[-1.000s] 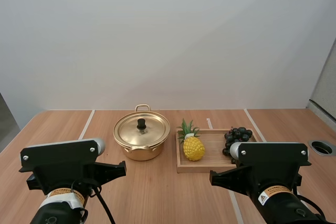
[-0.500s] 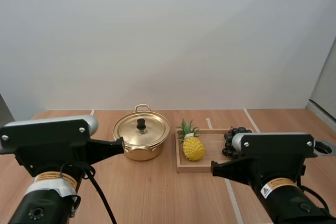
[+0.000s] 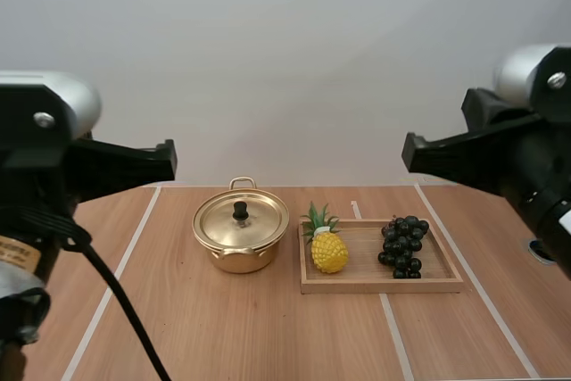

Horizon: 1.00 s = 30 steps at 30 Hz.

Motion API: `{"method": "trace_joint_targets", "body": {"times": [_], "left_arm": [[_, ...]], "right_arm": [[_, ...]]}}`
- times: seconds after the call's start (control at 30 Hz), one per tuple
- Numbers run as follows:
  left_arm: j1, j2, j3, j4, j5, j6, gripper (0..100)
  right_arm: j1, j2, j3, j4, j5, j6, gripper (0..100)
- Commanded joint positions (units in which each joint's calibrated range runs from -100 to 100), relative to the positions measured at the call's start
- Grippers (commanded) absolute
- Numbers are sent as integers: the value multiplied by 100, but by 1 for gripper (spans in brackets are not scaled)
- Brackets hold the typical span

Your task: Open the pot, put the grape inside, and close it

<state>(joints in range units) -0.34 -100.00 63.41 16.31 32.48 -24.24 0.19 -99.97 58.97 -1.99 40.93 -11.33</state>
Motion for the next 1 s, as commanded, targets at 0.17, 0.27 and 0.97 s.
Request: {"method": "trace_joint_targets", "body": {"times": [0.17, 0.27, 0.97], "left_arm": [[5, 0, -699, 21, 347, 232, 0], [5, 371, -991, 21, 347, 519, 0], [5, 4656, -3456, -2871, 3734, 3724, 0]], "right_arm": [[9, 9, -683, -143, 458, -30, 0], [9, 371, -870, -210, 435, -30, 0], [9, 3728, -2519, -393, 1264, -30, 0]]}}
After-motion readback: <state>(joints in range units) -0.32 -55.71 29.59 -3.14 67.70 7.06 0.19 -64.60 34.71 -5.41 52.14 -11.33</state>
